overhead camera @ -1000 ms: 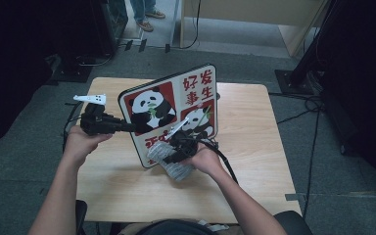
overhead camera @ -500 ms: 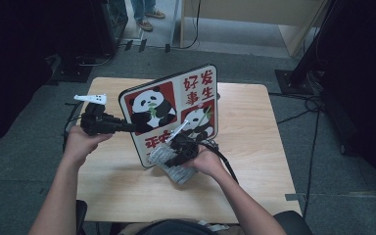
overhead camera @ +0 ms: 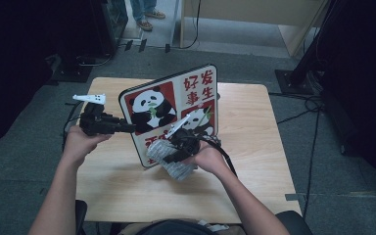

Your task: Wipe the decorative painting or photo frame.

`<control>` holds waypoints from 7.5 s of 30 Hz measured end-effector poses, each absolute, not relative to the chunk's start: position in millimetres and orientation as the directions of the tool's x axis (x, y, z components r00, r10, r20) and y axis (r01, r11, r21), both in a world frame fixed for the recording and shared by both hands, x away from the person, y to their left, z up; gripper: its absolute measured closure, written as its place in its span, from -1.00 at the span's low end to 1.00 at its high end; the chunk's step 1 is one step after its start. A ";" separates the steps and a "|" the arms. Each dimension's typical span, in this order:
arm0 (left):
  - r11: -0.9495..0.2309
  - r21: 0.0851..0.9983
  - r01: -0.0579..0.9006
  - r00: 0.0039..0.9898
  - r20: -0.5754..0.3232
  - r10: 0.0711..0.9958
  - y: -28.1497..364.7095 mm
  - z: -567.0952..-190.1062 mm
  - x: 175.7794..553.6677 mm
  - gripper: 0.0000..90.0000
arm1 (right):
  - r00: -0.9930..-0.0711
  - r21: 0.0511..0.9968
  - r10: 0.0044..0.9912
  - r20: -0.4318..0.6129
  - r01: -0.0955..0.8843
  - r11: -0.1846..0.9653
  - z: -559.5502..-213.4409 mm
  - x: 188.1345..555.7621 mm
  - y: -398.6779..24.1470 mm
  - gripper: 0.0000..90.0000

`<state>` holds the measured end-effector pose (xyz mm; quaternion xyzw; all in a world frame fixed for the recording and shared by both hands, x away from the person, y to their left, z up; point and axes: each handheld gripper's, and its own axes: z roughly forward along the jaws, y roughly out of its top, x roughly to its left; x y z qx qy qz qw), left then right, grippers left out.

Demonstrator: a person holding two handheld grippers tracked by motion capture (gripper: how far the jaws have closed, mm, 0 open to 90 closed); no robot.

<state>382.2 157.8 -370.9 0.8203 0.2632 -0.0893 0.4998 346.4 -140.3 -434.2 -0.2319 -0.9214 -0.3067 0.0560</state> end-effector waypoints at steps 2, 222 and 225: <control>-0.362 0.774 0.520 0.847 -0.409 0.341 158.6 -370.5 381.6 0.48 | -0.887 0.541 0.392 0.244 0.460 0.704 -428.7 346.2 -140.3 0.52; -0.285 0.802 0.525 0.842 -0.440 0.312 178.6 -372.3 395.0 0.94 | -0.918 0.557 0.341 0.204 0.395 0.730 -415.1 342.4 -80.5 0.50; -0.287 0.802 0.524 0.842 -0.438 0.314 178.6 -372.1 394.7 0.94 | -0.917 0.558 0.338 0.210 0.397 0.729 -420.2 341.6 -81.3 0.50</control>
